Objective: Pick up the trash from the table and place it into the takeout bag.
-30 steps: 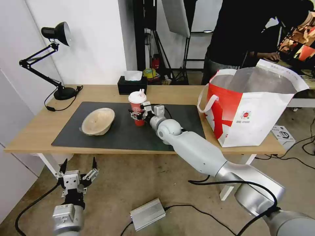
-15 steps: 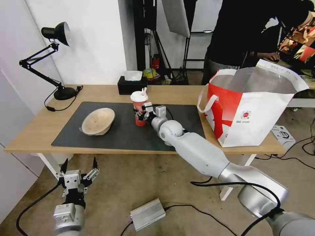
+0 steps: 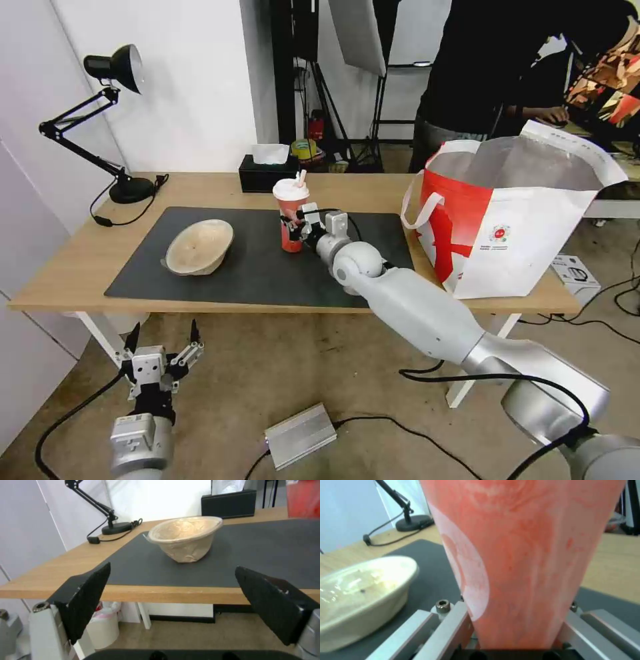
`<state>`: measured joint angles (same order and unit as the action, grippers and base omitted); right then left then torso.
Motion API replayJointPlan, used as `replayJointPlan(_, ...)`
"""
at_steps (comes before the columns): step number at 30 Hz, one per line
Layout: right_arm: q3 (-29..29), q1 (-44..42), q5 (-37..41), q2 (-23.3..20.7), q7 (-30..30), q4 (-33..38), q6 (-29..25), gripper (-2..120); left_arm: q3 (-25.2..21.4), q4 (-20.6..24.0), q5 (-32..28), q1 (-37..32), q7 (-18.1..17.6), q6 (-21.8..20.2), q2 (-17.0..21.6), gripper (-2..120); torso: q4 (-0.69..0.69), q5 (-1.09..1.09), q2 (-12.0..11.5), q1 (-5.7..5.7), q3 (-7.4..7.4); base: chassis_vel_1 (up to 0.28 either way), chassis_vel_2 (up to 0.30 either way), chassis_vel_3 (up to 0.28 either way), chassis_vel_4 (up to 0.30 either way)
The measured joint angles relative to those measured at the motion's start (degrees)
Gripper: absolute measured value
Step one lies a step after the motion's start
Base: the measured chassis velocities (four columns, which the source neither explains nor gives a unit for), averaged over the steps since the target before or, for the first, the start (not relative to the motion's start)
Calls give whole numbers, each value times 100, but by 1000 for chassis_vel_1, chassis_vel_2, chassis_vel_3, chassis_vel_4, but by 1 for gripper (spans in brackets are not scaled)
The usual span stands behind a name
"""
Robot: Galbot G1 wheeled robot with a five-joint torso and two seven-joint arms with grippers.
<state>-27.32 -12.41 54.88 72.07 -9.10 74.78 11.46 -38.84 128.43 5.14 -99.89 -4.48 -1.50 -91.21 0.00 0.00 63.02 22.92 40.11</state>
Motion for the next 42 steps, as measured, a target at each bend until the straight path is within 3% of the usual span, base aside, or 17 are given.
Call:
replayJointPlan(17,-129,984,494,-914,-53,1248,523,8,-21,90,5,-11,3,-13,20,100,1,1,0,0,0,0,0,0,0)
replayJointPlan(21,-274,1600,524,-1528,446,1502,720,8,-24,119,4,-10,3,-14,36,100,-1,1,0,0,0,0,0,0,0)
replayJointPlan(31,-357,2771,324,-2512,1512,1609,1053,8,4,177,-10,-16,3,-14,73,100,0,0,0,0,-1,0,0,0,0)
replayJointPlan(42,-136,3240,-293,-3185,2478,1258,1295,8,9,218,-84,-31,3,-1,132,100,0,0,0,0,-1,0,0,0,0)
